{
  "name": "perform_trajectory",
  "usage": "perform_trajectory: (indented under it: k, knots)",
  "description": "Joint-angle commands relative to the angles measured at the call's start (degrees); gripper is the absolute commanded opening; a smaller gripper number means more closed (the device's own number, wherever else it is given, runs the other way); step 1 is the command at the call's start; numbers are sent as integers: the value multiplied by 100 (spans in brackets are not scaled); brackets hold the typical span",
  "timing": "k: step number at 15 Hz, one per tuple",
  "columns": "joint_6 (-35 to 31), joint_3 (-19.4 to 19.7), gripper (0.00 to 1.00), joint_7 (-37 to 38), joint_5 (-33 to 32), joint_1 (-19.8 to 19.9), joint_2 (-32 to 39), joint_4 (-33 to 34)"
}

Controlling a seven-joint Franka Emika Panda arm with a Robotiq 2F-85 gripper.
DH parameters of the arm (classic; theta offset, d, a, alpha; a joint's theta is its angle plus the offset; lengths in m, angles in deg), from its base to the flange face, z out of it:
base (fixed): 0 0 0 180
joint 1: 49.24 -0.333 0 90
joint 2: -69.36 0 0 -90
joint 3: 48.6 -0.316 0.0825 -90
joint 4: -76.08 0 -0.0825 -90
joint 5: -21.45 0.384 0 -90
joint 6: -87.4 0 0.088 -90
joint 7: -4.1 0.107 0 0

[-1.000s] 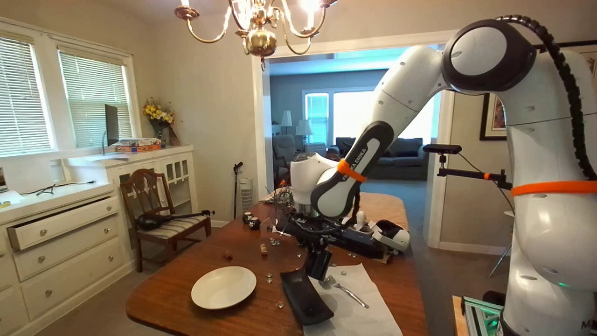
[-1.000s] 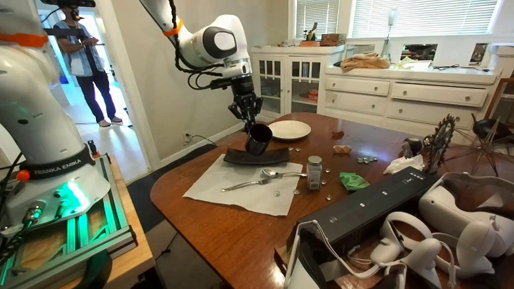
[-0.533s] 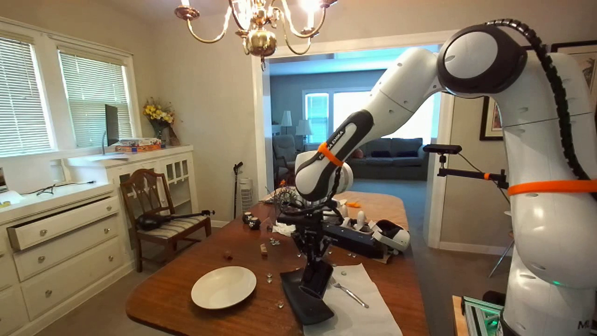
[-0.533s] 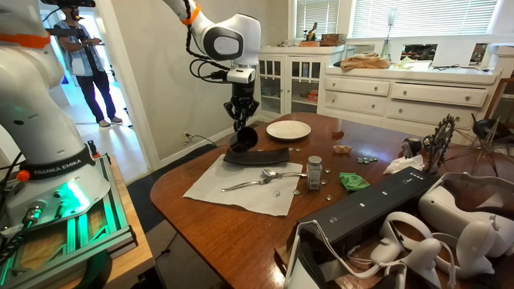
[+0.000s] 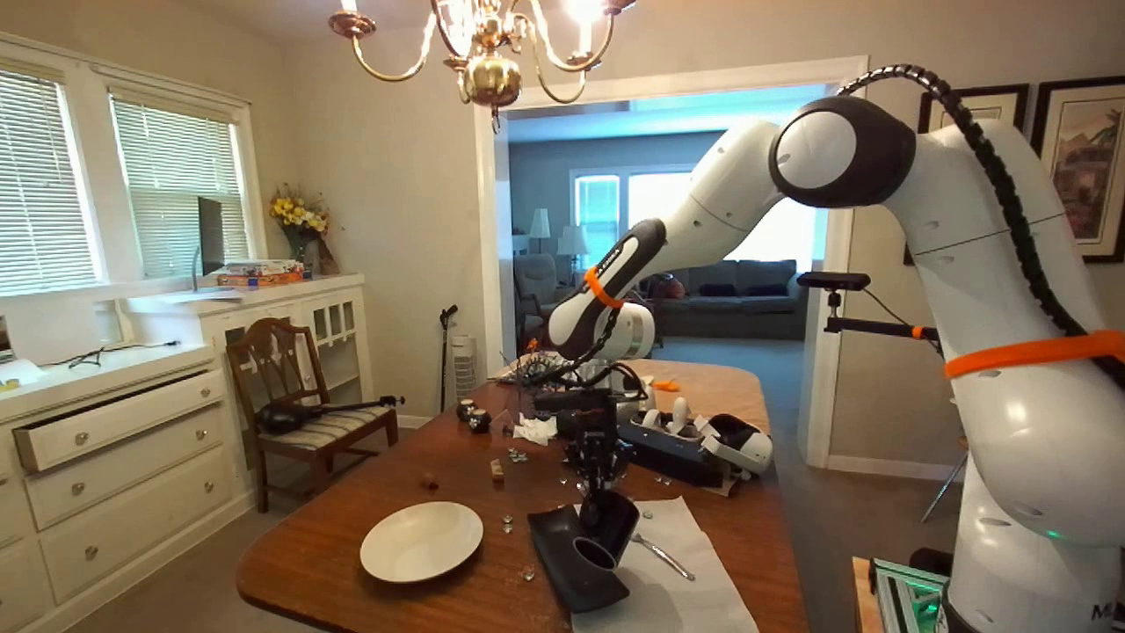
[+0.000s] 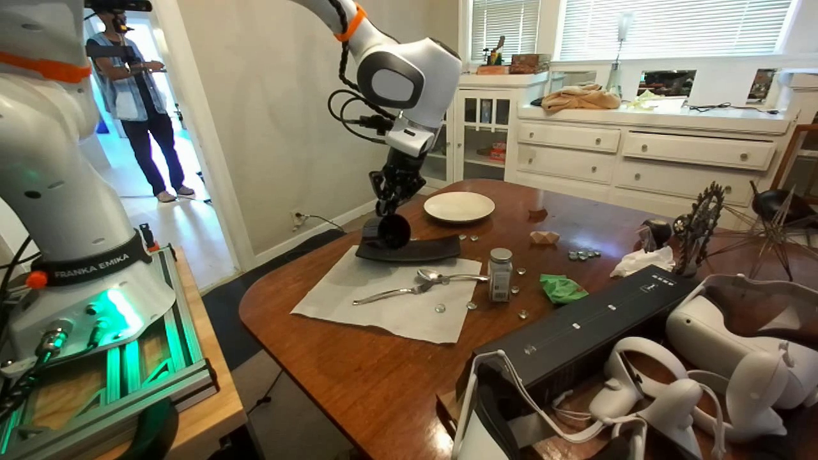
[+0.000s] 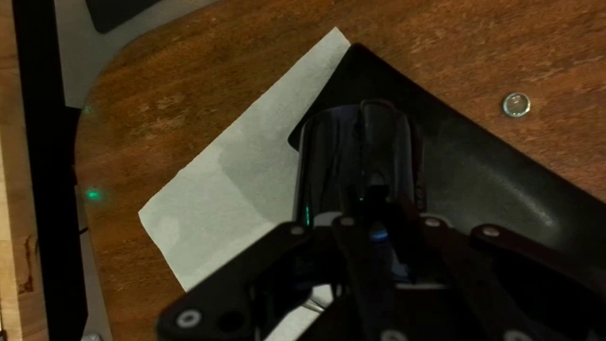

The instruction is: Pick up the black mug and pour the contents in the mug onto the black tray.

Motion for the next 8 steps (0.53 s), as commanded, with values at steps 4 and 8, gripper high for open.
perform_trajectory:
  k: [4, 8]
  knots:
    - [857, 134, 5, -324, 877, -82, 563, 892]
    - [1367, 123, 5, -623, 1375, 16, 835, 1266]
